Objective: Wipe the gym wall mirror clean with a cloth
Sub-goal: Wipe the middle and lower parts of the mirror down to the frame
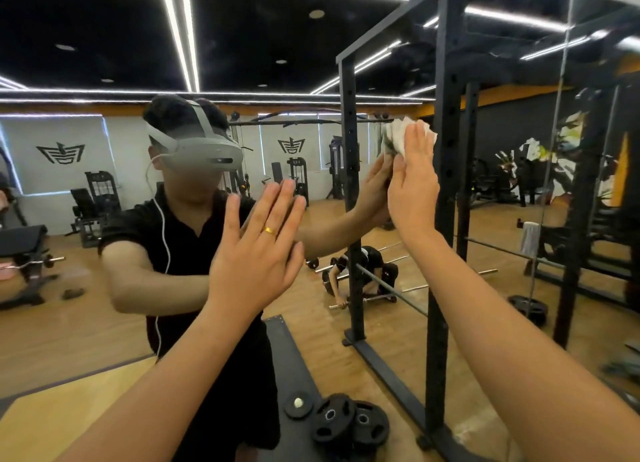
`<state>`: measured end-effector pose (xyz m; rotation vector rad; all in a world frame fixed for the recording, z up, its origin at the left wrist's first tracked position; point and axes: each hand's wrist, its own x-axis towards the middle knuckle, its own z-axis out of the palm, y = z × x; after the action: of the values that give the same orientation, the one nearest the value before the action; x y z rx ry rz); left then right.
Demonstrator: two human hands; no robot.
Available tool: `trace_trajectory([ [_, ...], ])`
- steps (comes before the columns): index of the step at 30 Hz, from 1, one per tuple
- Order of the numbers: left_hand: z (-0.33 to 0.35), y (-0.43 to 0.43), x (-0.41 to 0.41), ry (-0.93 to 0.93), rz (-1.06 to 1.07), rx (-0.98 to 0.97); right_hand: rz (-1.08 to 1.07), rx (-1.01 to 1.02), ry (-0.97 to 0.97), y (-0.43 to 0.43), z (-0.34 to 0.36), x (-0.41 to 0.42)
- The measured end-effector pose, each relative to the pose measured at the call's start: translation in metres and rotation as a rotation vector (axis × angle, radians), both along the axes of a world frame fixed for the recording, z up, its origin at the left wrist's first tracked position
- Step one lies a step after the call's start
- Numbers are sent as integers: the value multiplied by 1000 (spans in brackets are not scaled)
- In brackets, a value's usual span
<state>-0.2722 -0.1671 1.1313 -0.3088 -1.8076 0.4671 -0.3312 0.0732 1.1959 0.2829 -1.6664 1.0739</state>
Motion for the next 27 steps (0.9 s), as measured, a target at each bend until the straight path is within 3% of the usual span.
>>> trace_trajectory([
  [4,-3,-3,0,-16,-6,-11,37,-141,-4,-35,1,7],
  [8,-4,-4,-1,0,-43,-16,-21,323,143,-56,-1,15],
  [10,-3,-6,-2,1,-68,-17,-24,433,188,-51,1,12],
  [18,0,-16,-1,0,-45,-34,35,229,139,-67,3,11],
  [23,3,-17,1,-9,-41,-36,26,279,117,-56,3,11],
  [27,0,-1,7,-35,-146,90,30,170,111,-39,-1,6],
])
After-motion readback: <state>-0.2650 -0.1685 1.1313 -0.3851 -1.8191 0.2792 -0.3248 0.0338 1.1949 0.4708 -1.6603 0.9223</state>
